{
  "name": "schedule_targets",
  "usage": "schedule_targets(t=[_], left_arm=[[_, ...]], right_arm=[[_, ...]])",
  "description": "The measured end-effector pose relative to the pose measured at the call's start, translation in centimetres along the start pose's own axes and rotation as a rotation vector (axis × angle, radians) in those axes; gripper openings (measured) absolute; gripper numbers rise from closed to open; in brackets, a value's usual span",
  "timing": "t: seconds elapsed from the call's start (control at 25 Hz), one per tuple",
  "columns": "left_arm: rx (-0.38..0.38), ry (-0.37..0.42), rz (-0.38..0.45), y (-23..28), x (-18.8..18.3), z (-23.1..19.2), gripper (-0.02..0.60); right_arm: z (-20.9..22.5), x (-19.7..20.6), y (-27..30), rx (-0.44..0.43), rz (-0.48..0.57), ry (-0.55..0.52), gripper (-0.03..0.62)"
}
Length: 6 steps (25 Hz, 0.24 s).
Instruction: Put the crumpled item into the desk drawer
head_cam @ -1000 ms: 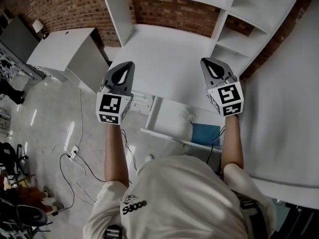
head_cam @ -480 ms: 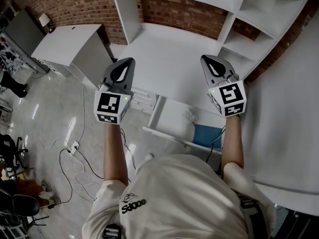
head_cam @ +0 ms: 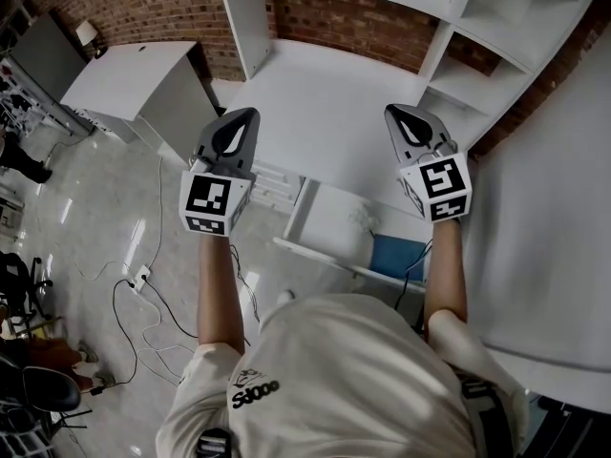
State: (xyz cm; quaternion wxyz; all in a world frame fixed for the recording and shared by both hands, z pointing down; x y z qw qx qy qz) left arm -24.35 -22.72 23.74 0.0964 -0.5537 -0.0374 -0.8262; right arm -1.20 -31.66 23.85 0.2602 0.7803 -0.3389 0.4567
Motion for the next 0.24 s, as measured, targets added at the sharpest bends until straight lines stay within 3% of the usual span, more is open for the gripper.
schedule_targets(t=[0.24], left_arm=[[0.000,-0.019,-0.022,-0.19,0.40,0.20,0.020]], right_arm=[[-0.26,0.47,-0.04,-0.005,-0.008,0.001,-0.005]])
Point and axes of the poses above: the fingertips, and each gripper's own axes: y forward along the fingers, z to its right, x out of its underside, the point moved 4 cm from there along -y, backward along the fingers, and after that the axes turned 1 degree about -x, right-handed, at the moved point
